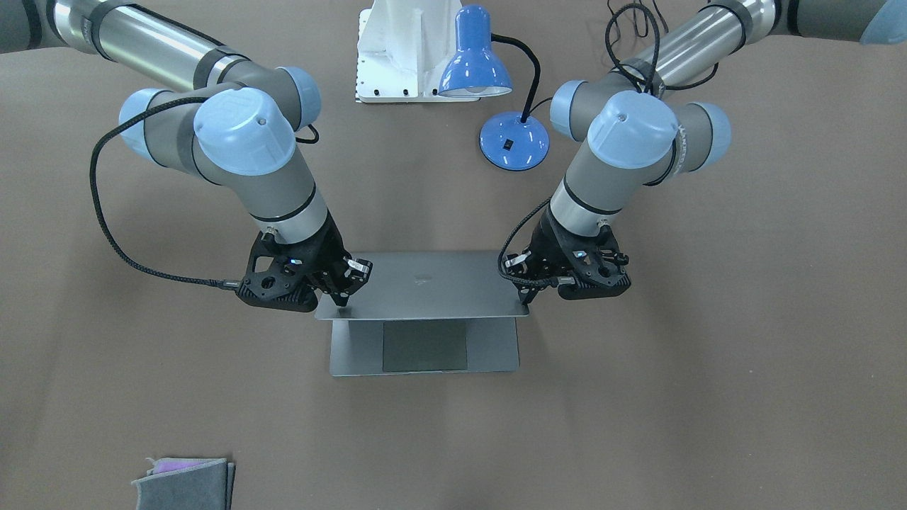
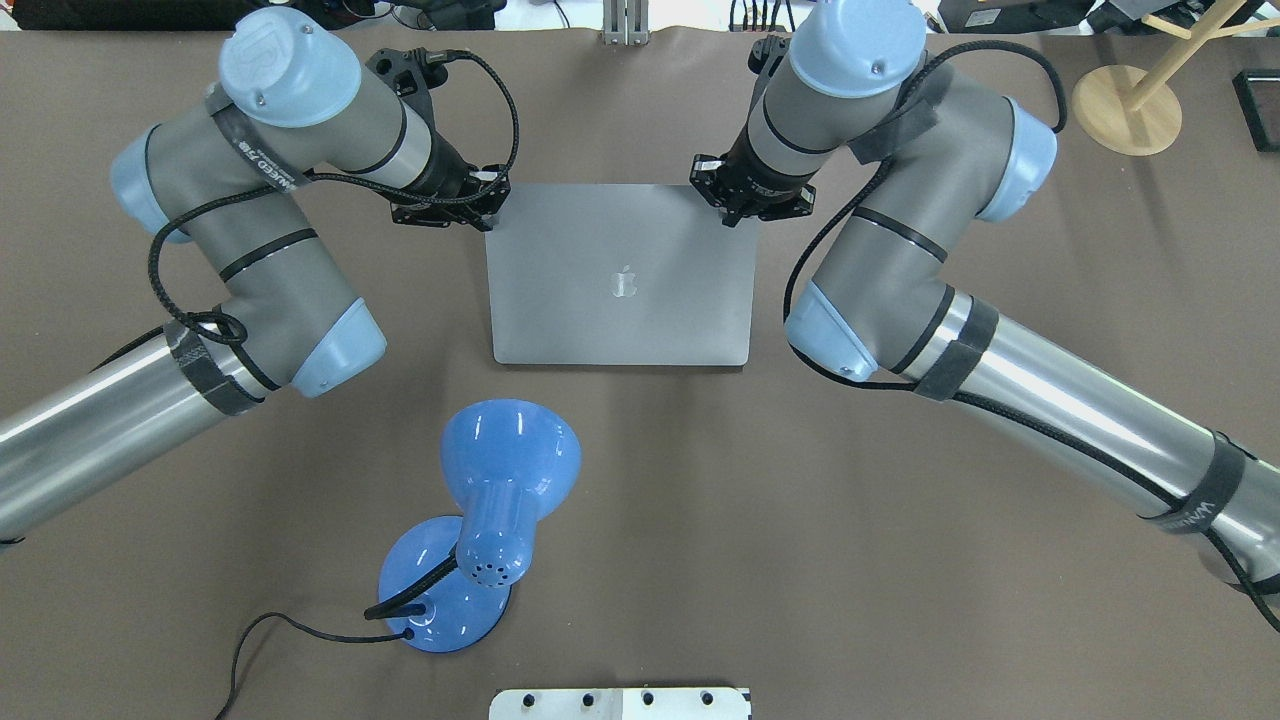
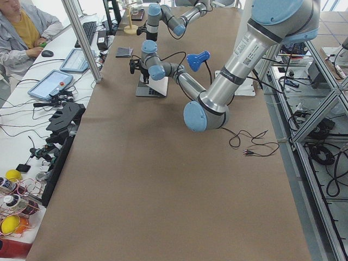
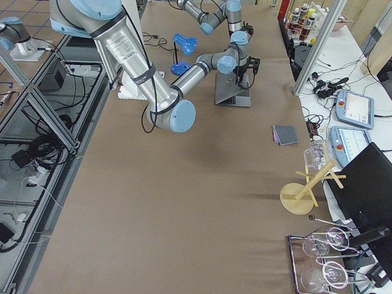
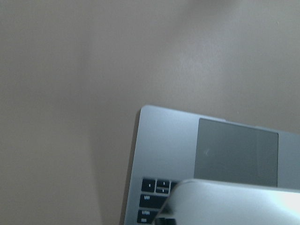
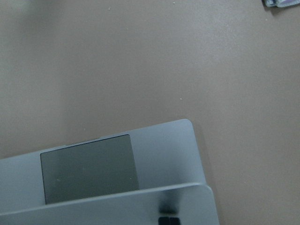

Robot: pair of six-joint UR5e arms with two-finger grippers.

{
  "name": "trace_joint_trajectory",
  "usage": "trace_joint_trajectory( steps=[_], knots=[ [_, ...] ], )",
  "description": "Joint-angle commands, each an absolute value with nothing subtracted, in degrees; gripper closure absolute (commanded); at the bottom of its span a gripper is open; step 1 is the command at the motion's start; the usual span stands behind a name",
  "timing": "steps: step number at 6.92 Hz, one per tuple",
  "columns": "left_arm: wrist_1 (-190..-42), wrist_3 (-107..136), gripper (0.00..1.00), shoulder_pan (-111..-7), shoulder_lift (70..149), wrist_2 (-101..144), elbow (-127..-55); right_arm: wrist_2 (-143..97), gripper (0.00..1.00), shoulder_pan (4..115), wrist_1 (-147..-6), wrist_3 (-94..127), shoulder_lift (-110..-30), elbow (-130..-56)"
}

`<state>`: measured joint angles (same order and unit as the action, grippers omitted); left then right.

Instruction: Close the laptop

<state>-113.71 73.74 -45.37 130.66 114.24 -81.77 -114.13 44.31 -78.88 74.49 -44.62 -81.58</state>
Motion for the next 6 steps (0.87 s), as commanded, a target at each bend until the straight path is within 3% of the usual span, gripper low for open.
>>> trace_joint_trajectory(
  steps=[1, 3, 6],
  knots=[
    [-117.5, 73.7, 1.00, -45.4, 134.7, 112.0, -73.2, -114.3, 1.00, 44.5, -73.3, 74.4, -41.1, -71.2],
    [-121.1, 73.7, 1.00, -45.4, 137.4, 110.4, -66.3, -116.6, 1.00, 45.6, -69.6, 74.5, -38.9, -65.7],
    [-121.1, 72.2, 1.00, -45.1, 137.5, 110.3, -64.9, -117.6, 1.00, 45.5, -69.3, 74.5, -38.8, -63.8]
  ],
)
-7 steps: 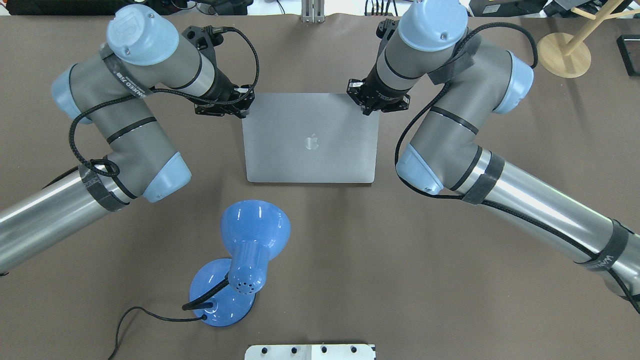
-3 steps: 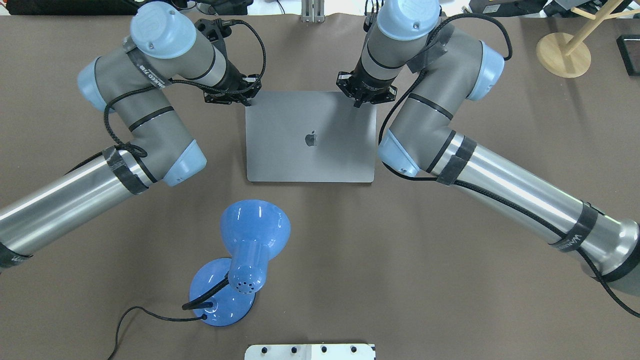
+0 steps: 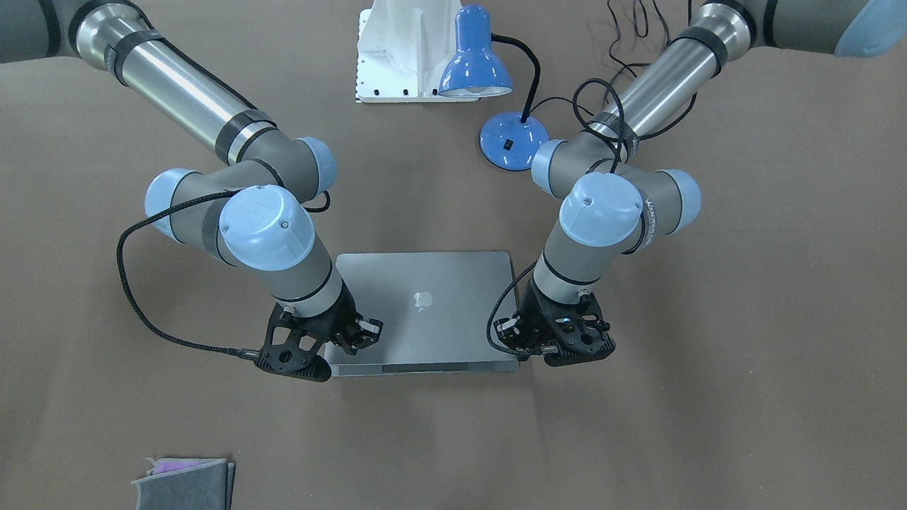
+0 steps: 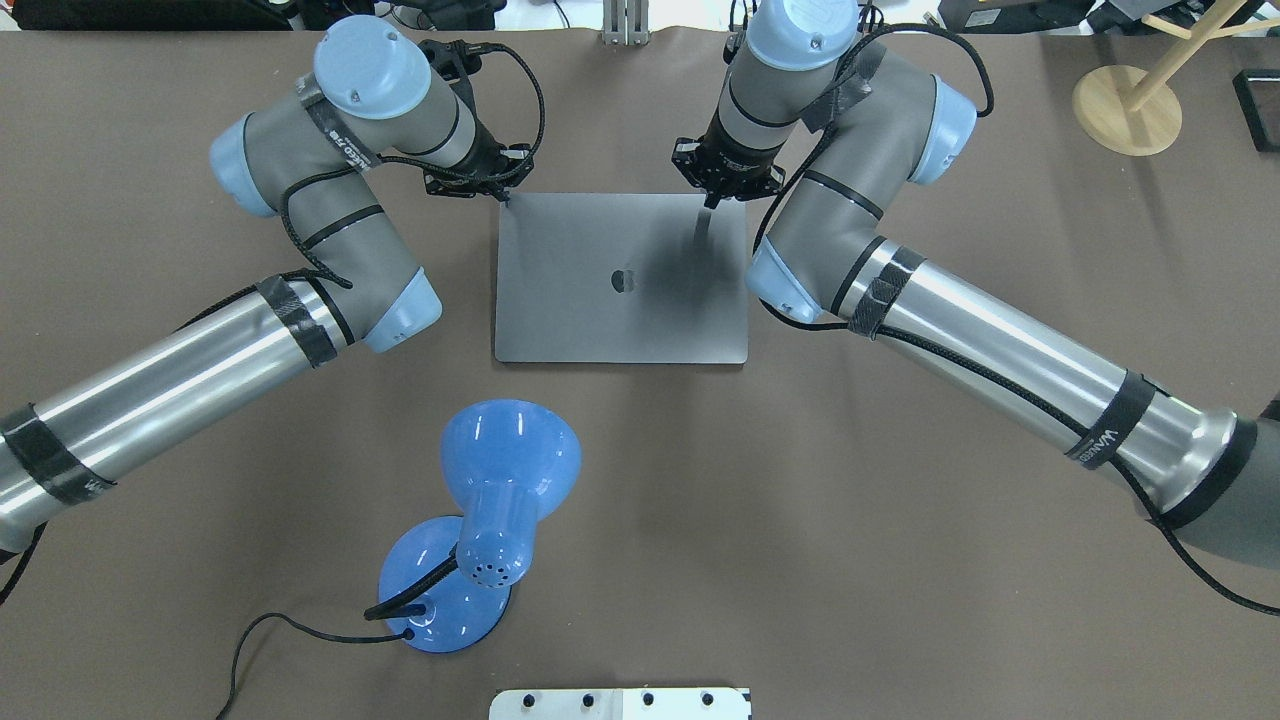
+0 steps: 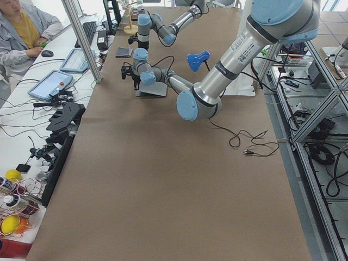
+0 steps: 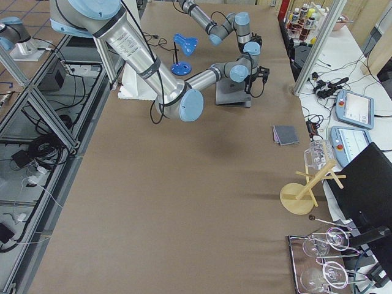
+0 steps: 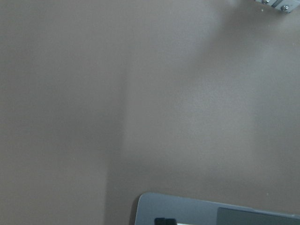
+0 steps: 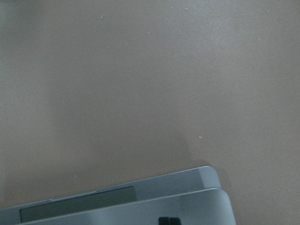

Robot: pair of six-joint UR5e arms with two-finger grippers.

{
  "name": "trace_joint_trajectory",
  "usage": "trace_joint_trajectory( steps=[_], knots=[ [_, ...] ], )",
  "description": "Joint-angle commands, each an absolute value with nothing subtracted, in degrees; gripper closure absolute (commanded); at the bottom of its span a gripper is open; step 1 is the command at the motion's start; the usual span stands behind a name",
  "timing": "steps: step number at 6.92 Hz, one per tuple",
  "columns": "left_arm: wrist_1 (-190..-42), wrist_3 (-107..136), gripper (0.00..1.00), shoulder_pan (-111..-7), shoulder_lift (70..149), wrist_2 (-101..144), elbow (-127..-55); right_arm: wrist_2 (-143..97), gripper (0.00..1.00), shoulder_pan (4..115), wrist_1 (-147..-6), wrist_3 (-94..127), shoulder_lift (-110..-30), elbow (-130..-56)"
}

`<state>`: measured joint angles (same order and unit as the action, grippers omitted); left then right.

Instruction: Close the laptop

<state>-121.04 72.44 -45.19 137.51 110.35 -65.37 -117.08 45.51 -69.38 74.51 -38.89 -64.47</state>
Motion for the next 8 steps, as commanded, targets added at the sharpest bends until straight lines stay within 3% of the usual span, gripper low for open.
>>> trace_joint_trajectory(
  steps=[1, 3, 4, 5, 6, 8],
  knots=[
    [-121.1, 72.2, 1.00, -45.0, 137.6, 110.4, -64.7, -118.5, 1.00, 45.5, -69.3, 74.5, -38.6, -63.4],
    [-120.8, 72.5, 1.00, -45.3, 137.8, 110.6, -67.2, -122.4, 1.00, 48.0, -69.7, 74.7, -38.2, -65.2],
    [-118.2, 72.5, 1.00, -46.1, 137.4, 112.1, -71.3, -130.7, 1.00, 52.6, -70.0, 74.3, -42.4, -70.9],
    [-113.4, 72.2, 0.94, -47.8, 135.5, 116.5, -76.5, -132.3, 0.40, 55.9, -70.1, 74.0, -49.7, -79.5],
    [-110.8, 69.8, 0.04, -51.3, 128.8, 120.9, -84.9, -133.2, 0.00, 59.5, -70.2, 72.4, -55.6, -84.7],
    [-103.8, 55.1, 0.03, -57.0, 115.2, 125.1, -99.9, -138.0, 0.00, 66.5, -70.2, 59.0, -65.3, -89.8]
  ],
)
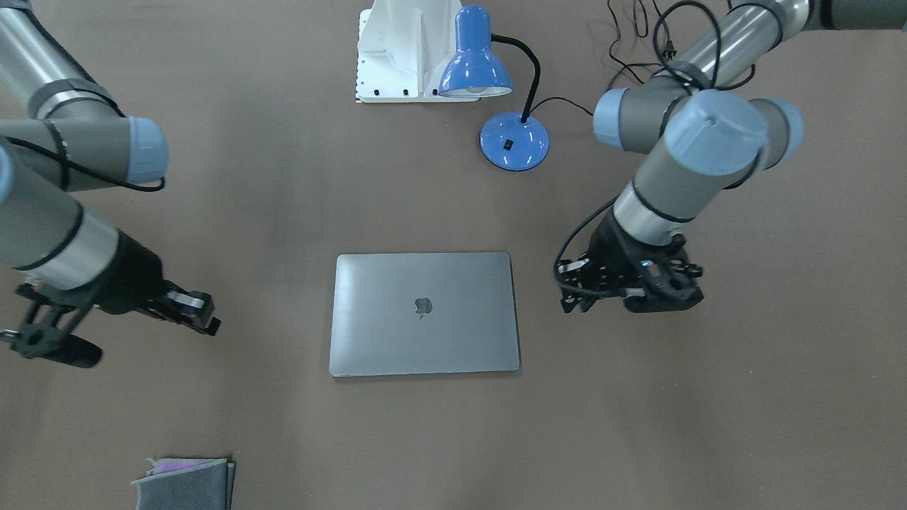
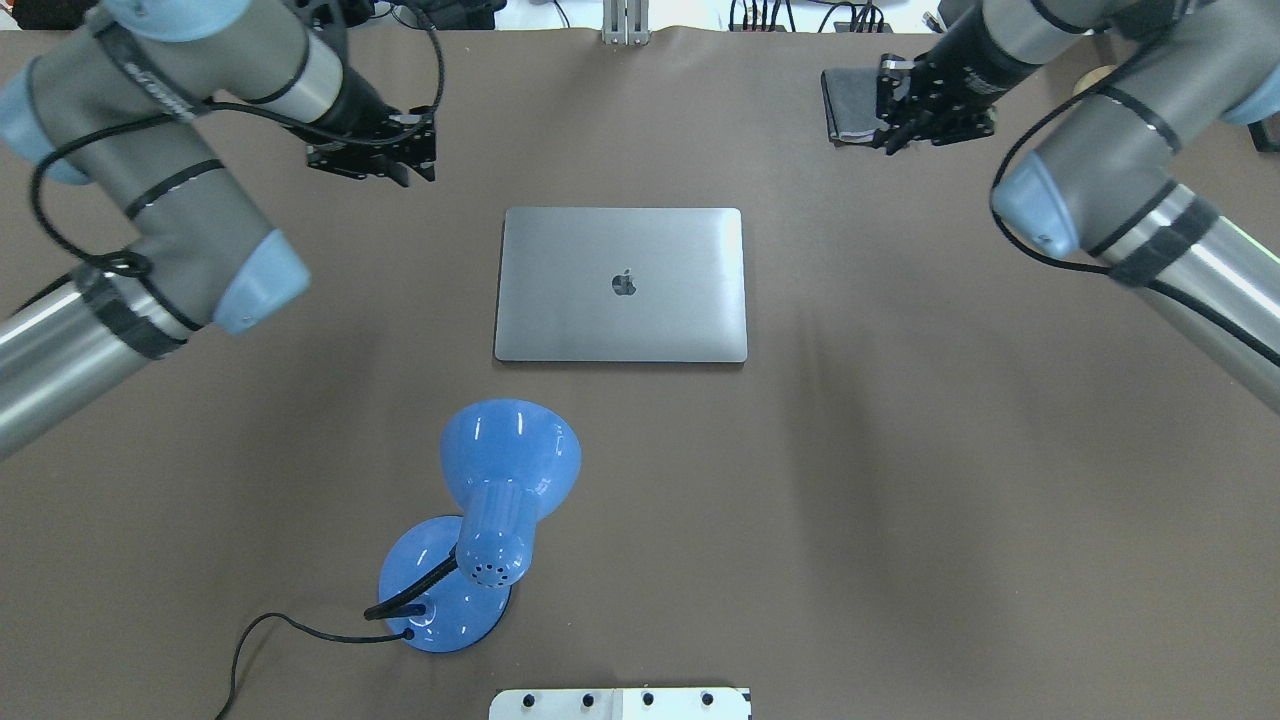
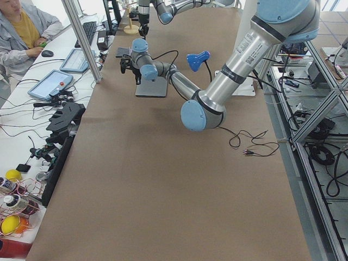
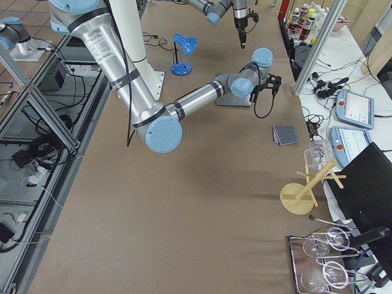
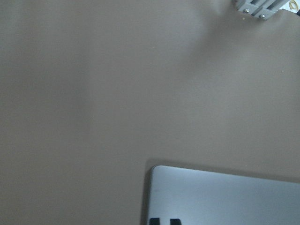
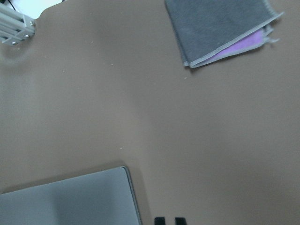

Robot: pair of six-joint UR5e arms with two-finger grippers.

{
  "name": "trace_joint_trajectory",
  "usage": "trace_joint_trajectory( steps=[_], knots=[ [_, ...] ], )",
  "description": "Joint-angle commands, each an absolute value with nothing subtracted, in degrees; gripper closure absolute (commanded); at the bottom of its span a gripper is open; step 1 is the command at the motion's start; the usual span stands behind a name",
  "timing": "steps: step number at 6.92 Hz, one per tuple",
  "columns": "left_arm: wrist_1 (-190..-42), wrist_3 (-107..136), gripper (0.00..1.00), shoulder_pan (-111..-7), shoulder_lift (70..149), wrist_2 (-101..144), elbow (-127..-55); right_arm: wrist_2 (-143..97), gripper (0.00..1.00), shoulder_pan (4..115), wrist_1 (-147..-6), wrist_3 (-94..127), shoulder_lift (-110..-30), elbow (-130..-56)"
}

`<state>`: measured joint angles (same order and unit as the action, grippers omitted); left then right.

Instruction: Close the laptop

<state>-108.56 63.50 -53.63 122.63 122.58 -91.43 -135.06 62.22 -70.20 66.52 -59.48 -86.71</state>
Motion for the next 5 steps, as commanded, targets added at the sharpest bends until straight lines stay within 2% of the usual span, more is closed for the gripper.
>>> trace_joint_trajectory(
  steps=[1, 3, 5],
  knots=[
    [-100.1, 49.5, 0.03, -58.6, 110.4, 125.2, -105.2, -138.4, 0.00, 68.2, -70.2, 55.1, -69.3, -91.6],
    [-99.8, 32.2, 0.02, -66.3, 97.9, 125.4, -110.0, -138.7, 0.00, 72.5, -70.2, 43.3, -77.7, -93.2],
    [-99.8, 12.1, 0.03, -76.2, 89.5, 130.0, -108.6, -138.7, 0.00, 77.4, -70.2, 29.2, -84.9, -92.7]
  ],
)
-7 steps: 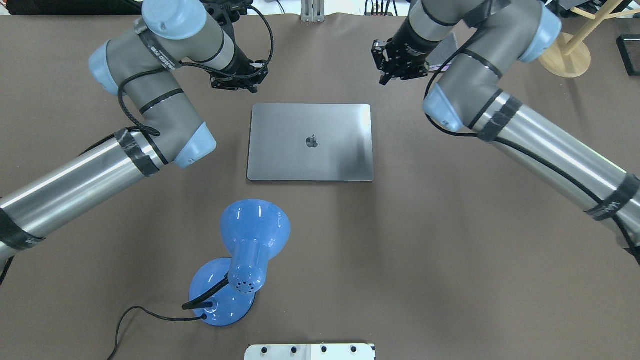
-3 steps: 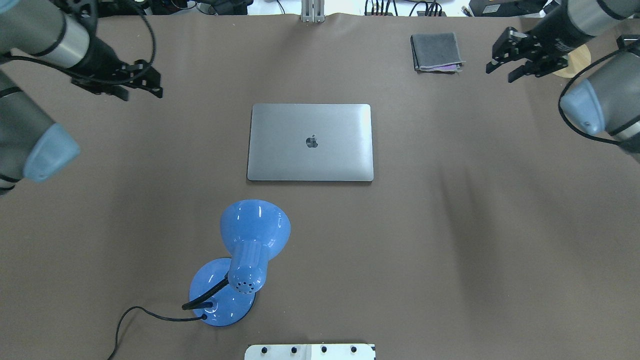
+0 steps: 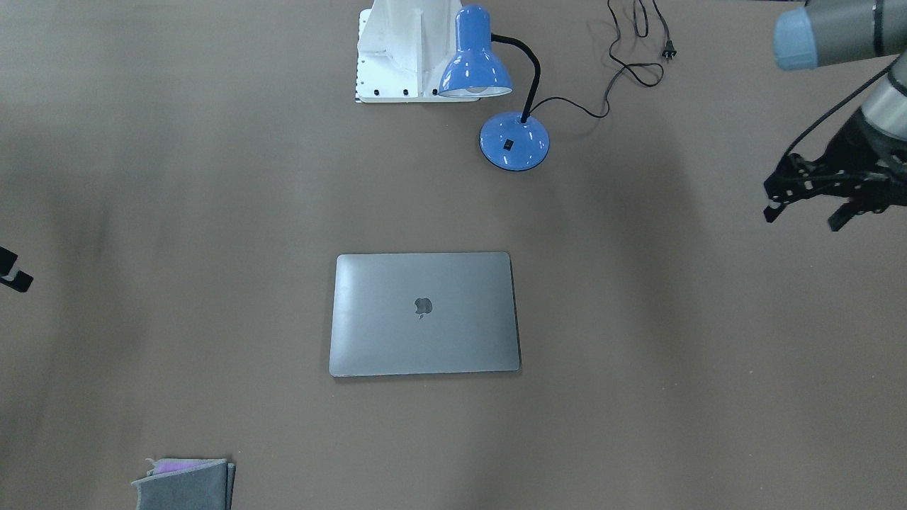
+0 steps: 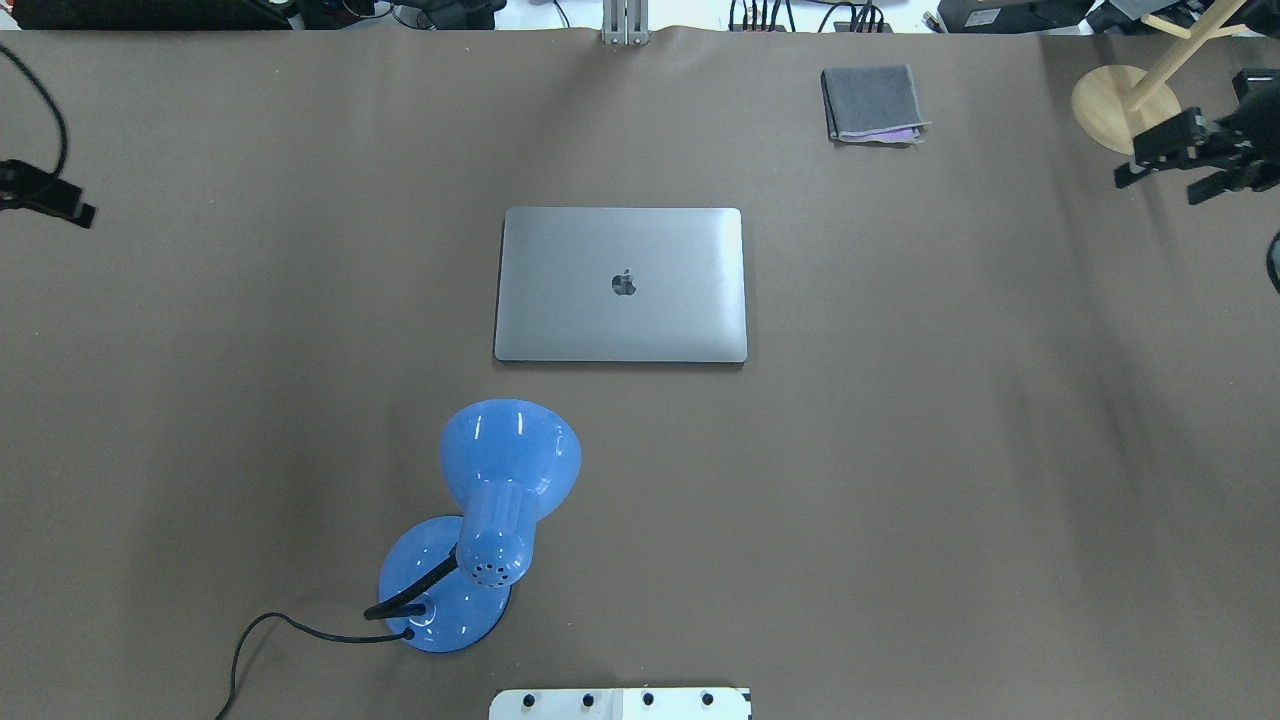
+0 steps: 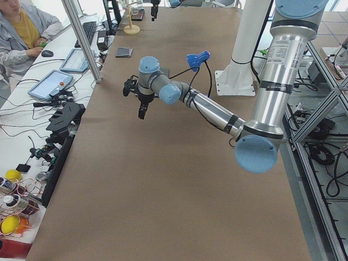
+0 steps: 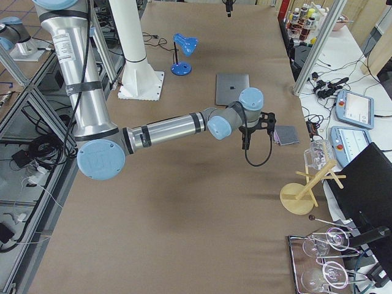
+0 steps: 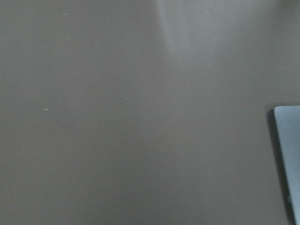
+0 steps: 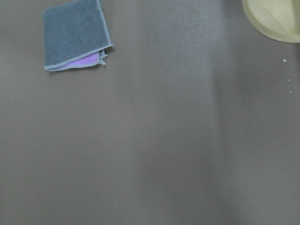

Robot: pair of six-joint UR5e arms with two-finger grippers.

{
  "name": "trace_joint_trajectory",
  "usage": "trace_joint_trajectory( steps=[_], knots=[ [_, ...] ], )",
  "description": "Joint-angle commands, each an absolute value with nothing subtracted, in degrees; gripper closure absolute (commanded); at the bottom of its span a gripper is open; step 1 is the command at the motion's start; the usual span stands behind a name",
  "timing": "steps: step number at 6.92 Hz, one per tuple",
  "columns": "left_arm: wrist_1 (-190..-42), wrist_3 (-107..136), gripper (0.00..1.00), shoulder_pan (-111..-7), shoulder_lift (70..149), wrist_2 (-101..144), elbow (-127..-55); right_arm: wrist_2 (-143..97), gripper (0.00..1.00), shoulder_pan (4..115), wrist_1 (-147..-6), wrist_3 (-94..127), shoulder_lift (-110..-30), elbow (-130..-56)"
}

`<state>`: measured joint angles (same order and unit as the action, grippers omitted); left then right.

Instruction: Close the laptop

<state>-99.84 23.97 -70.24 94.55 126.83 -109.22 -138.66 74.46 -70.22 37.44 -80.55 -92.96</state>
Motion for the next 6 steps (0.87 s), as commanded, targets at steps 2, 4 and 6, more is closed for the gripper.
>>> trace_joint_trajectory(
  steps=[2, 4, 6],
  knots=[
    [-100.3, -2.6, 0.02, -84.3, 83.8, 131.0, -104.8, -138.3, 0.00, 81.9, -70.6, 16.8, -90.9, -91.2],
    [-100.5, -3.4, 0.02, -87.0, 81.9, 131.0, -101.1, -135.5, 0.00, 86.8, -80.9, 1.8, -91.6, -91.8],
    [-100.0, -3.3, 0.02, -87.9, 81.8, 131.0, -100.5, -131.0, 0.00, 86.1, -88.0, 0.5, -90.1, -95.4]
  ],
)
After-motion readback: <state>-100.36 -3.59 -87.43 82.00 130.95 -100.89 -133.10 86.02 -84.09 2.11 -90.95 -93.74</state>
